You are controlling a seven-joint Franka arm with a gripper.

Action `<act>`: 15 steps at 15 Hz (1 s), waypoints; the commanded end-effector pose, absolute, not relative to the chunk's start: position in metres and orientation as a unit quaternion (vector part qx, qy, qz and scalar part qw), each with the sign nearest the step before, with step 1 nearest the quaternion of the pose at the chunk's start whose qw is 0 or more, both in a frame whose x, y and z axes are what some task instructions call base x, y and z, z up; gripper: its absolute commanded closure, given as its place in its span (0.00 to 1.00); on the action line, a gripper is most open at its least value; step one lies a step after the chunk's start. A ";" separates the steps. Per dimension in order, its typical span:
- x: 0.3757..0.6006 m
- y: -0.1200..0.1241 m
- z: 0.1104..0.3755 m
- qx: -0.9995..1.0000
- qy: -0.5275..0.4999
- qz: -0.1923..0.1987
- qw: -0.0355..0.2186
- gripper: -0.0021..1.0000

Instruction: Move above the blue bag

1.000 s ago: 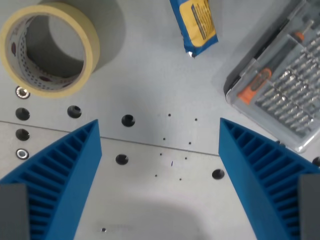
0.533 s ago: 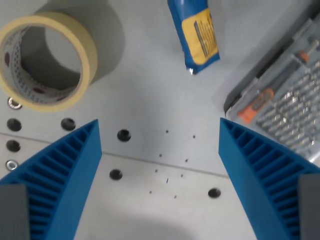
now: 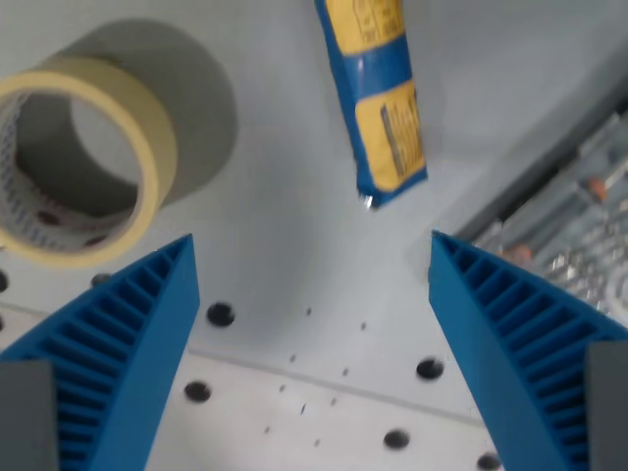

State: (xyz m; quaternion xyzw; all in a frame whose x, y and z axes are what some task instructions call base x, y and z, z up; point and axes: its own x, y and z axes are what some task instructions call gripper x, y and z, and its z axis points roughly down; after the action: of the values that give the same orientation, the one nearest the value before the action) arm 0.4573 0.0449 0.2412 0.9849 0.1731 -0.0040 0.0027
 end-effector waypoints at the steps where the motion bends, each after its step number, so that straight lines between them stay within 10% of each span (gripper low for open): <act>1: 0.473 0.041 0.233 0.970 0.244 -0.019 0.010 0.00; 15: 0.512 0.039 0.179 0.956 0.292 -0.014 0.011 0.00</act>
State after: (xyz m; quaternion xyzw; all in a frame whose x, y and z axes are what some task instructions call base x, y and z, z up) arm 0.5036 0.0419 0.1805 0.9690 0.2471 -0.0087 0.0033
